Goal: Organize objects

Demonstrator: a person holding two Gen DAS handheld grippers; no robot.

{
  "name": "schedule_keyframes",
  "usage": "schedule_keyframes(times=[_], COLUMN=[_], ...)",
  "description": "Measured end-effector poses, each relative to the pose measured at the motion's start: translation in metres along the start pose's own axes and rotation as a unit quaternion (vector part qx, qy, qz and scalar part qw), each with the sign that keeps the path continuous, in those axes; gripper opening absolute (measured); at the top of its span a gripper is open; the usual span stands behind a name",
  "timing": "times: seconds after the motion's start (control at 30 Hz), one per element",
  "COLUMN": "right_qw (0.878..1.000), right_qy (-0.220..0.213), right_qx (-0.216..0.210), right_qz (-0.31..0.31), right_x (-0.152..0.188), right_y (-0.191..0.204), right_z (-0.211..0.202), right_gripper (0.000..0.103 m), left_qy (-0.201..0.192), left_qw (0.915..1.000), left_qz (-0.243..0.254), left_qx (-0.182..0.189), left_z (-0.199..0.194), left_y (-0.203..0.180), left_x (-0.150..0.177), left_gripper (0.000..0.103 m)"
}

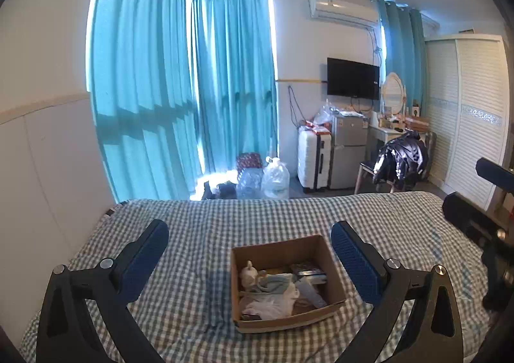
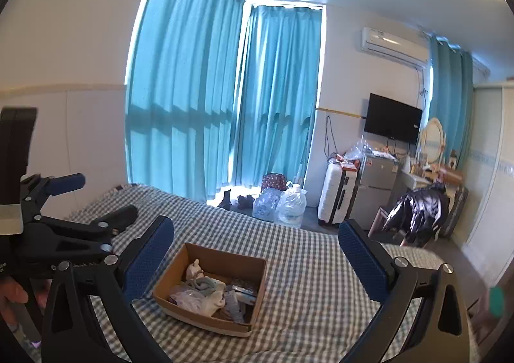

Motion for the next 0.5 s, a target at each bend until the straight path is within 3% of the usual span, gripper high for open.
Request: schedule_keyframes(times=[0.23, 0.37, 0.5], right_qw=[0.998, 0.999, 0.998], right_qy=[-0.008, 0.002, 0.01], right_qx=[0.007, 0.037, 0.029], right_qz=[0.066, 0.035, 0.048], right_x=[0.051, 0.082, 0.107], right_y=[-0.026, -0.032, -0.034], right_z=[0.023, 0.039, 0.051], right_gripper=[0.103, 0.103, 0.103], left_qy=[-0.026, -0.021, 0.0], left_qw=[0.9995, 0.9995, 0.9995], left_qz=[-0.018, -0.023, -0.029], left_qx=[-0.002, -0.008, -0.009], left_z=[0.007, 0.018, 0.034], left_y=[0.005, 0.001, 0.002], left_x=[0.035, 0.062, 0.1], left_gripper=[0.103, 0.103, 0.103])
Point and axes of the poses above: each gripper's, at about its wrist camera, not at the fingertips, and z roughly the way its jaws point, y to its left, x to its underside, the point moved 9 cm from there along z, roughly the way its jaws point, and after that the axes turned 7 degrees about -x, right-handed, at the moved point
